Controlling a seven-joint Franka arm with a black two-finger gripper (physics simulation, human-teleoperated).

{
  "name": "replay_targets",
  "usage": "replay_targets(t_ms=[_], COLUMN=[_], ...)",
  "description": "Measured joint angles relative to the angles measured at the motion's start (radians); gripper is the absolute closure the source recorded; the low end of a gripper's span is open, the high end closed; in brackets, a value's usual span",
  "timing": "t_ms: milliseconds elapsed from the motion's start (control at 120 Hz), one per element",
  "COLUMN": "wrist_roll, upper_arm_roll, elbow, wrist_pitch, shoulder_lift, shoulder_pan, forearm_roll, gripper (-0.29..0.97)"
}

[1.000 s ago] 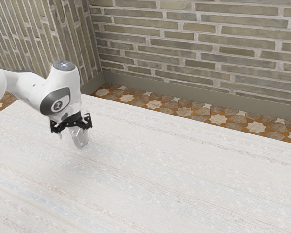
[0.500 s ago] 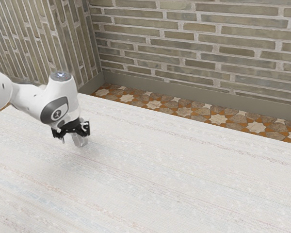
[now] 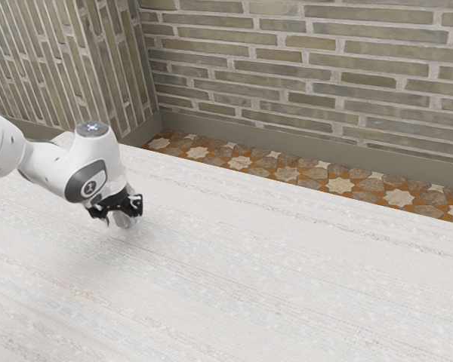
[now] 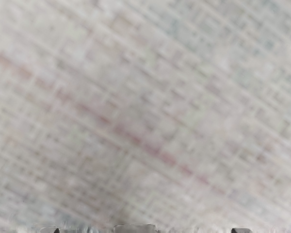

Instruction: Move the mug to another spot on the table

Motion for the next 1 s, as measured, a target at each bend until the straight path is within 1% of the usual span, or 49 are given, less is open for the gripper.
replay_targets(t_ms=[83, 242, 483, 650, 833, 875, 1000], wrist_roll=[0.006, 0.018, 0.03, 0.032, 0.02, 0.017, 0.008], upper_arm_roll=[-0.001, -0.001, -0.002, -0.005, -0.009, -0.009, -0.008], elbow=[0.003, 0.004, 0.001, -0.013, -0.044, -0.073, -0.136], wrist_pitch=[0.013, 0.032, 0.077, 0.118, 0.15, 0.162, 0.199], shoulder_lift=[0.001, -0.007, -0.06, -0.088, -0.109, -0.125, -0.152], shoulder_pan=[-0.001, -0.005, -0.016, -0.048, -0.109, -0.126, -0.163], forearm_roll=[-0.008, -0.017, -0.025, -0.026, -0.032, -0.038, -0.059], gripper=[0.41, 0.52, 0.6, 0.66, 0.66, 0.67, 0.64])
